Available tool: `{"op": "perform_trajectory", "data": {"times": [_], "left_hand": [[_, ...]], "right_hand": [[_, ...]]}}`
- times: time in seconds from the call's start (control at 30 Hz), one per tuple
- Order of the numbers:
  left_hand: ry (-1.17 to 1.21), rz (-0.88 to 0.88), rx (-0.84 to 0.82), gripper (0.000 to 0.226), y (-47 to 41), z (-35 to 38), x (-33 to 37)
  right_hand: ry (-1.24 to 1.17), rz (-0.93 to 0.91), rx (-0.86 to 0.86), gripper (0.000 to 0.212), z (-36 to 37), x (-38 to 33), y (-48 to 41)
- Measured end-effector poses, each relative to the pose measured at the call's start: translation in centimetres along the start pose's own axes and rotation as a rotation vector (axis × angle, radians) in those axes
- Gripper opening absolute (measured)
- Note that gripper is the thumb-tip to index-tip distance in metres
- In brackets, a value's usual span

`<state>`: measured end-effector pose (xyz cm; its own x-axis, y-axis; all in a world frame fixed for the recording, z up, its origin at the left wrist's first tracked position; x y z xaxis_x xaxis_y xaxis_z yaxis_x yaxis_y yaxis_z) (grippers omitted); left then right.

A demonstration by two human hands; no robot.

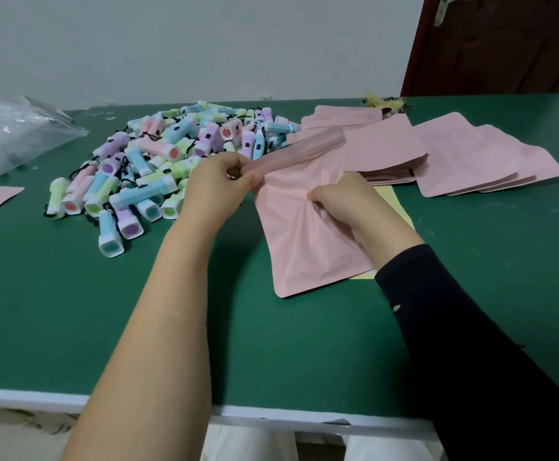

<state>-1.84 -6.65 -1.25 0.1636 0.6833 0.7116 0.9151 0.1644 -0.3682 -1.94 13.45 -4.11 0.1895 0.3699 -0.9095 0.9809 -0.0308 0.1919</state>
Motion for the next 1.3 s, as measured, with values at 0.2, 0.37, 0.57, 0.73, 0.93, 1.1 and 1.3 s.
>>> {"op": "perform_trajectory", "data": {"times": [0.2,0.37,0.57,0.73,0.93,1.1,1.3], "left_hand": [[0.030,0.042,-0.016,0.014,-0.1,0.2,0.9],[-0.007,0.058,0.030,0.020,0.0,0.1,1.2],[0.035,0.089,-0.011,0.009,0.3,0.3,1.8],[0.005,0.053,-0.009,0.006,0.2,0.6,1.5],[0.030,0.046,-0.023,0.011,0.5,0.9,1.6],[-0.029,0.042,-0.027,0.014,0.4,1.0,2.0],[-0.030,0.012,-0.039,0.011,0.6,1.1,1.8]], "right_hand": [[0.094,-0.010,-0.023,0.024,-0.1,-0.2,-0.2],[0.093,-0.019,-0.033,0.020,0.1,-0.3,-0.3],[0.086,-0.028,-0.046,0.015,0.1,-0.3,-0.2],[0.097,-0.039,-0.064,0.011,0.6,-0.4,-0.2],[0.121,-0.032,-0.080,0.020,0.8,-0.3,-0.2],[0.106,-0.043,-0.103,0.024,1.2,-0.3,-0.2],[0.111,-0.050,-0.114,0.020,1.3,-0.2,-0.3]]}}
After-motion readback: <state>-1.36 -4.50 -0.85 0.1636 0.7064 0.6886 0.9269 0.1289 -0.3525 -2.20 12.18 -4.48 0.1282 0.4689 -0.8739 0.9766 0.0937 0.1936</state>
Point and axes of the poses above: each hand's wrist, its own y-axis away from the middle knuckle, its own z-axis out of the palm, x = y × z, the point moved 8 cm from there along -y, towards the middle knuckle, and after that the axes turned 2 degrees about z, right-handed, at the moved point
